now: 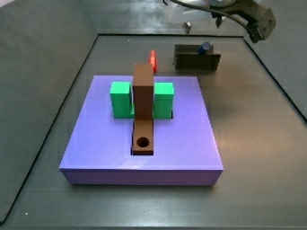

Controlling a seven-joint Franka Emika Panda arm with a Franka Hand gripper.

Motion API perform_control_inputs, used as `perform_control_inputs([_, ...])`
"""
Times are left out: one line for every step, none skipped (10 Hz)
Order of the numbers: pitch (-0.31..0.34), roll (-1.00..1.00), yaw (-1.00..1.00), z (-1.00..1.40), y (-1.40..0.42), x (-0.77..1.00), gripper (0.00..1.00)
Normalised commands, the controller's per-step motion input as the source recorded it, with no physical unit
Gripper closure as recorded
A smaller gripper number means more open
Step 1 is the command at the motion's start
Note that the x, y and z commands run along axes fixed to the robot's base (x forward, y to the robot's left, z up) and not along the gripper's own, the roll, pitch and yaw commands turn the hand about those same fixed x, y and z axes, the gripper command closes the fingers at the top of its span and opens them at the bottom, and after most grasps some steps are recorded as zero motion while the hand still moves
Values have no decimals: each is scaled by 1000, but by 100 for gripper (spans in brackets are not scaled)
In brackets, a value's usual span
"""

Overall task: Pick up the blue object. Move up. Place the blue object on the fixture. Regrasp the blue object. Move to above the board. Insert the blue object.
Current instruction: Regrasp the blue object.

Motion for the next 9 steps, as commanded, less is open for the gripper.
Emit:
perform_control_inputs([89, 0, 89, -177, -251, 0, 0])
perform_control_inputs([231, 143, 54, -66, -323, 51, 0])
perform_control_inputs([223, 140, 37, -80, -311, 69, 0])
perform_control_inputs([157, 120, 40, -131, -297, 17, 0])
perform_control_inputs([129, 137, 43, -180, -311, 0, 0])
perform_control_inputs([140, 166, 43, -229, -323, 20, 0])
perform_control_inputs([149, 151, 0, -234, -300, 40, 0])
perform_control_inputs([166, 177, 0, -223, -283, 86, 0])
perform_control_inputs([154, 189, 0, -240, -266, 160, 0])
